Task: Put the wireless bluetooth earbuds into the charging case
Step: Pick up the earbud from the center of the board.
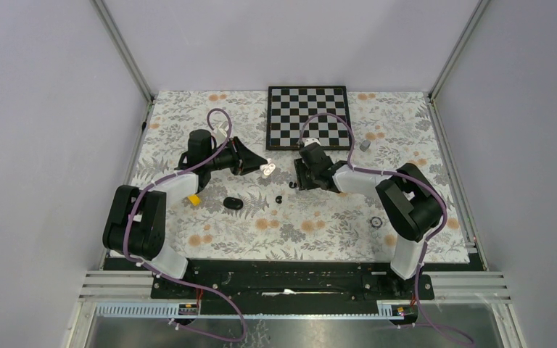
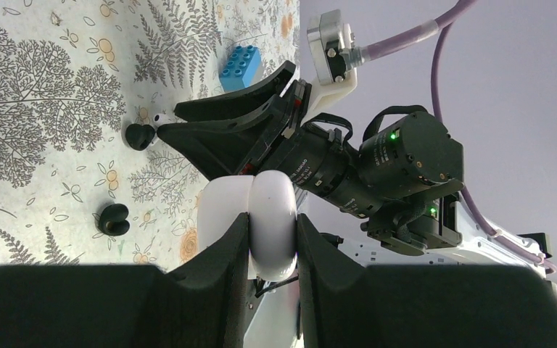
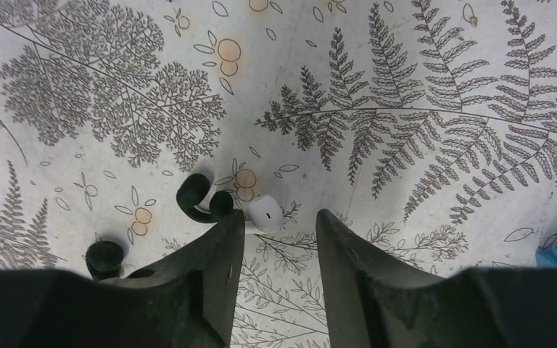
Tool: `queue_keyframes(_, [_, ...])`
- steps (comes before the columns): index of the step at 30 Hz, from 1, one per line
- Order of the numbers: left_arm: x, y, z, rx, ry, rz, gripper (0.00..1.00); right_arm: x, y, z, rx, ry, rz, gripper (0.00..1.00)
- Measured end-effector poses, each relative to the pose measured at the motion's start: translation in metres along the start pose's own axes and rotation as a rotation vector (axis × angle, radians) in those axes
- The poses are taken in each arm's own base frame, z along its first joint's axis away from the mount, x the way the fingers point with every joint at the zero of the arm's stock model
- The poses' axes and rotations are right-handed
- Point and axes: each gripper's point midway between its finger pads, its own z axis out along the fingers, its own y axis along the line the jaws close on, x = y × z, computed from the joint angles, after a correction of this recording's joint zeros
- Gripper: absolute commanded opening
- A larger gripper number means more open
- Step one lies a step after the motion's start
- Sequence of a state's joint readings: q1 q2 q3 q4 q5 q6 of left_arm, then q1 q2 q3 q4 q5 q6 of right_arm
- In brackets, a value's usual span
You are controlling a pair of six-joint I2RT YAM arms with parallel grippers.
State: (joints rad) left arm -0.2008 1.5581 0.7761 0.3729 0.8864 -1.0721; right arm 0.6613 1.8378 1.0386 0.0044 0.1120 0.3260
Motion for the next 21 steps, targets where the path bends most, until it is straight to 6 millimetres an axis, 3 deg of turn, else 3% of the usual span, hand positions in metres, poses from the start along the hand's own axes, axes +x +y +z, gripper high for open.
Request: queue_keyframes(21, [-0.0009, 0.0047, -0.0023, -0.016, -0.001, -0.017, 0.0, 0.005, -0.0036, -0.0042, 0.014, 0.005, 0.026, 0.45])
